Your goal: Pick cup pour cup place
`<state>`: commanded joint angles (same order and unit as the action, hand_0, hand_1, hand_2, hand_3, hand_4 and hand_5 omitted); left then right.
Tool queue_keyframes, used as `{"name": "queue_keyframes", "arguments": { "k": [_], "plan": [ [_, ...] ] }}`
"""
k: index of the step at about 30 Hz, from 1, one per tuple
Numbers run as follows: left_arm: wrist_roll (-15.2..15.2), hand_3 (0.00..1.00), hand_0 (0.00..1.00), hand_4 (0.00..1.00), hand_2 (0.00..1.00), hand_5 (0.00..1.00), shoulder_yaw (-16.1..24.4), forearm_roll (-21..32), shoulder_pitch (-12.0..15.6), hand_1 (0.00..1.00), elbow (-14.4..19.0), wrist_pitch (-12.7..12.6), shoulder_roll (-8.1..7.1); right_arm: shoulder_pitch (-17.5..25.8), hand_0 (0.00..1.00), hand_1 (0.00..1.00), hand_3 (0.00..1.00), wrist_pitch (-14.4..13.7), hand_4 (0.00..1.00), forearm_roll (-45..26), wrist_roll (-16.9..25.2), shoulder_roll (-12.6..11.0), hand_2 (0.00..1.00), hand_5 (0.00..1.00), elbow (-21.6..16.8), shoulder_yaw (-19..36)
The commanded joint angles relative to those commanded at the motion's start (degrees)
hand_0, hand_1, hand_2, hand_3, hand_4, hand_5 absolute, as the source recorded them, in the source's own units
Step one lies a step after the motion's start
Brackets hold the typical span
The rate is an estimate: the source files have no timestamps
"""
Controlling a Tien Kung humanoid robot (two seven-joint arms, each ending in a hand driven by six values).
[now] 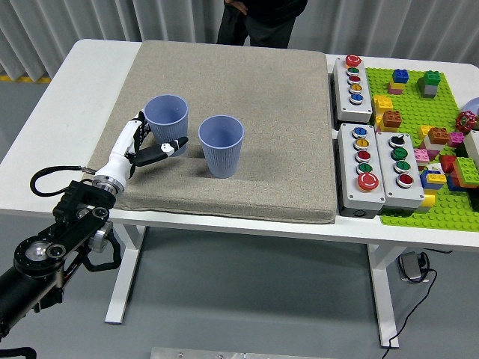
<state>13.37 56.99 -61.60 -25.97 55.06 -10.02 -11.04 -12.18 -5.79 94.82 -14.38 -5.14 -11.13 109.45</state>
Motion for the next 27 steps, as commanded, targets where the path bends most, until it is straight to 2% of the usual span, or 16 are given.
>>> {"name": "queue_keyframes", "arguments": {
  "k": [15,16,21,22,27],
  "plan": [
    [0.5,0.998,0.932,0.921,0.998,0.228,-0.9,1.5,-2.0,0.928,-2.3,-0.6,0.56,-0.5,0.698,0.638,0.594,0.1,0.002,0.2,0.0,0.0,0.596,0.258,0.0,0.1],
    [0.5,0.998,0.903,0.922,0.998,0.234,-1.0,1.5,-2.0,0.895,-2.3,-0.5,0.55,-0.5,0.698,0.638,0.594,0.1,0.002,0.1,0.0,0.0,0.597,0.259,0.0,0.1],
    [0.4,0.998,0.903,0.922,0.998,0.234,-1.2,1.6,-2.4,0.895,-2.4,-0.3,0.7,-0.6,0.698,0.638,0.594,0.1,0.002,0.1,-0.1,0.0,0.597,0.259,0.0,0.1],
    [0.4,0.998,0.847,0.921,0.969,0.235,-1.2,1.7,-2.5,0.843,-2.5,-0.3,0.77,-0.6,0.698,0.637,0.594,0.1,0.002,0.1,-0.1,0.0,0.598,0.26,0.0,0.1],
    [0.6,0.998,0.847,0.921,0.969,0.235,-1.6,1.7,-3.0,0.843,-2.9,-0.8,1.05,-0.6,0.698,0.637,0.594,0.1,0.002,0.0,-0.1,0.0,0.598,0.26,0.0,0.0]
  ]
}}
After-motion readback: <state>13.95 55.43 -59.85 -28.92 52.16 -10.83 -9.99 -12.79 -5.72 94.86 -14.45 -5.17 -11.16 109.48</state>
